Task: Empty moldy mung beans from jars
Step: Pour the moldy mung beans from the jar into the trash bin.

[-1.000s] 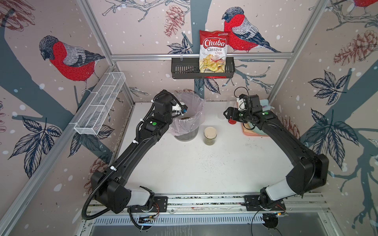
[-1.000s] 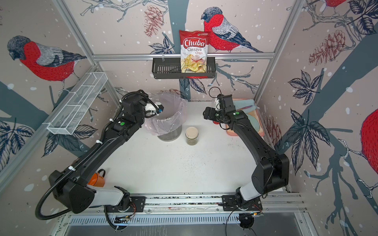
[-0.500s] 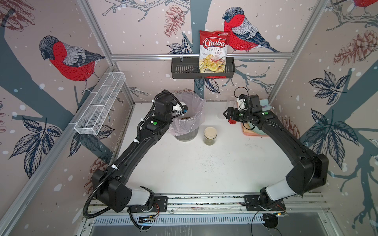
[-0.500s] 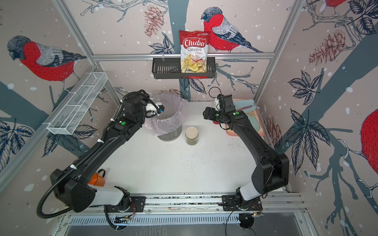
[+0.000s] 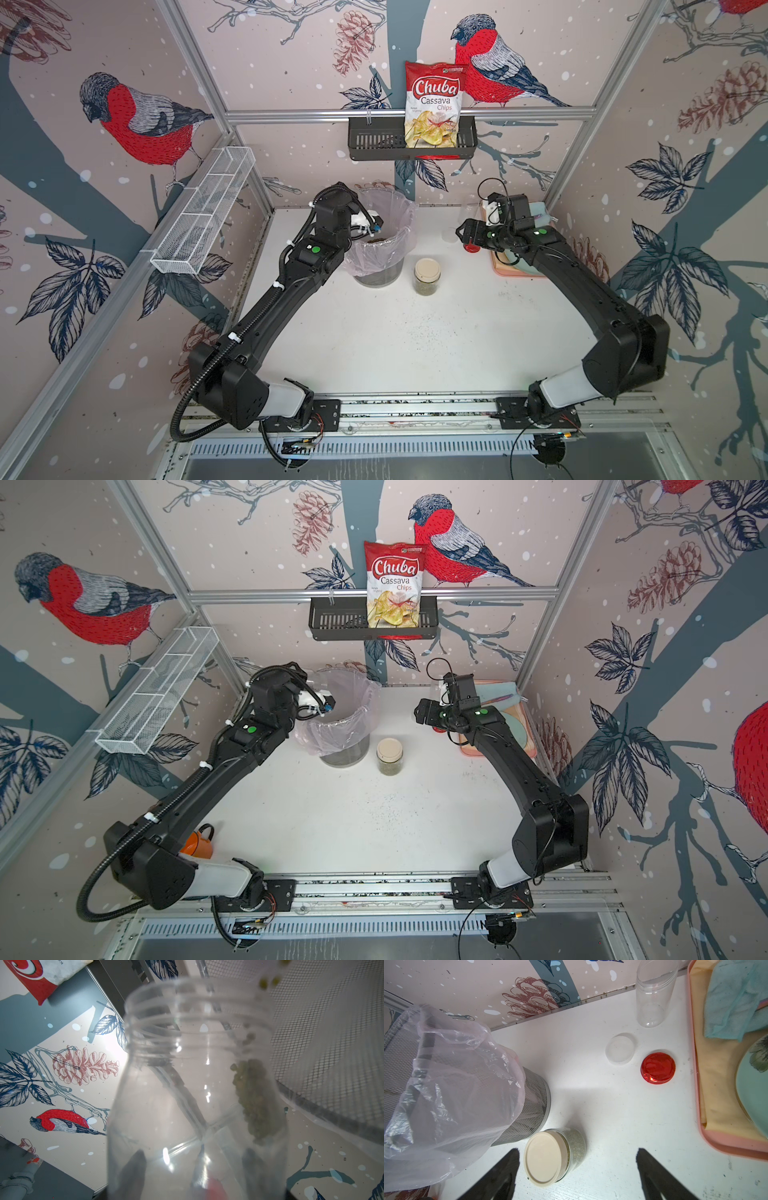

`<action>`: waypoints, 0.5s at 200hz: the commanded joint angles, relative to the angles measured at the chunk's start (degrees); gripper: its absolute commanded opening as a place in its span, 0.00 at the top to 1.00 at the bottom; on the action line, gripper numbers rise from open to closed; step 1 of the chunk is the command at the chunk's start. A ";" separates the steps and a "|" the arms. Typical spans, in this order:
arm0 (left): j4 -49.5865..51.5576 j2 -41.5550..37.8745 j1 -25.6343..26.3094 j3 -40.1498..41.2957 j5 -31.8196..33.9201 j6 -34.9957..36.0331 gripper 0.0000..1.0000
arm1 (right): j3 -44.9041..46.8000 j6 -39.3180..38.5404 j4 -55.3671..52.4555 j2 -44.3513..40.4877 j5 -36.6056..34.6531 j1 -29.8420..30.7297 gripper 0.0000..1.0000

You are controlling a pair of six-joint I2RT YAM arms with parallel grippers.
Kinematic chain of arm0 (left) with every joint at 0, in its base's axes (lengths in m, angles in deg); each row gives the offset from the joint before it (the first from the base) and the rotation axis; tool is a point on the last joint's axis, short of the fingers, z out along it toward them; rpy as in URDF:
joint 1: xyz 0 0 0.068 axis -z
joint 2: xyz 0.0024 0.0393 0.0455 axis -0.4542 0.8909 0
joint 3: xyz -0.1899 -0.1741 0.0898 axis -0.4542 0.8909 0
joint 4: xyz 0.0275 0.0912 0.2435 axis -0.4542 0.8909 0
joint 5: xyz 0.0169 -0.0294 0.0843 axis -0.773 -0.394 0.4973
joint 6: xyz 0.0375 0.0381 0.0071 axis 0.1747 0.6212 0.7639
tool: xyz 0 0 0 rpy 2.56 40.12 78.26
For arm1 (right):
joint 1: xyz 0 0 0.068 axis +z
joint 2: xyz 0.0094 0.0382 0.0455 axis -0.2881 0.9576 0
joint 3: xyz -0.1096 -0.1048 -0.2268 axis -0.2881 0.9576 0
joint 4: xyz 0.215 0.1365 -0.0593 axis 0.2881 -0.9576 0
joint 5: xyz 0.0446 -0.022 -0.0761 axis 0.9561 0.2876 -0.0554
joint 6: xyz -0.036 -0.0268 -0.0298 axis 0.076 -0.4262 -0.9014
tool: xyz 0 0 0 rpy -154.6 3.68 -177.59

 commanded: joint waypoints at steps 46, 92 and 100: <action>2.37 2.07 -0.68 -4.27 -2.54 7.56 0.38 | -0.46 0.51 1.37 0.44 0.64 -0.03 0.11; 5.46 2.32 -0.66 -4.97 -3.67 7.87 0.38 | -0.65 0.42 1.71 0.54 1.06 -0.10 0.11; 5.95 2.41 -0.69 -5.07 -3.59 8.00 0.38 | -0.73 0.54 1.91 0.59 1.14 -0.13 0.11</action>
